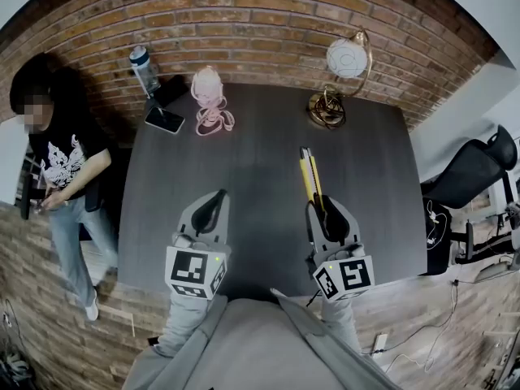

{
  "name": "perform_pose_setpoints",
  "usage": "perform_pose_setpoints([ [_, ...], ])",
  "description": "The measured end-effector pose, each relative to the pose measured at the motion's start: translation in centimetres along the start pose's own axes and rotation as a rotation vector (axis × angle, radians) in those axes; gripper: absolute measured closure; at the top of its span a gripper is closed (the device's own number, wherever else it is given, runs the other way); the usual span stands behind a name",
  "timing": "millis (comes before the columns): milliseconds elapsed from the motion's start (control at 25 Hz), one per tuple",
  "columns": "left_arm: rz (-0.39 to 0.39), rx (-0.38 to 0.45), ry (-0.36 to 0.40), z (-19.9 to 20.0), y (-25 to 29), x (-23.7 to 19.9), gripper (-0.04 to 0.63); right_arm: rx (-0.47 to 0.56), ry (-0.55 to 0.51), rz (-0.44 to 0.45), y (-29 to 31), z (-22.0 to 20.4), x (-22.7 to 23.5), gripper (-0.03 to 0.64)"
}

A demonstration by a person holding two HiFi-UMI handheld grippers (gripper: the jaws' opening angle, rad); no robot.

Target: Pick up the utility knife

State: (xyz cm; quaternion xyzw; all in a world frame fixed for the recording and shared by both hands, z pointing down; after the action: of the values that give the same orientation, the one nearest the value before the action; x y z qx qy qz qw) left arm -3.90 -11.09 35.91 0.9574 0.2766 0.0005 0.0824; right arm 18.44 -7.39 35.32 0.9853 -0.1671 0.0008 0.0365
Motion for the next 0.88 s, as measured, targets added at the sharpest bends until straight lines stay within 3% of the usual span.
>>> perform_pose_setpoints([
  [880, 0.008, -0.002, -0.007, -0.26, 0.27, -0.38, 0.575, -0.012, 0.008, -0.002, 0.23, -0.35, 0.35, 0.488],
])
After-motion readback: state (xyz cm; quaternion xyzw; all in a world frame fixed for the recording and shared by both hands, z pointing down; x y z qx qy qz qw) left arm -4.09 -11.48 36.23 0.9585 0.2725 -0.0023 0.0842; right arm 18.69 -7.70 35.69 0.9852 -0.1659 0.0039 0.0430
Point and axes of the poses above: the fingertips, and each gripper's own axes: y forward along the fingers, x to its right, z out of its top, the point moved 5 cm from there along -y, backward along the fingers, and after that the axes turned 1 degree about -y, right-handed, at the moved point
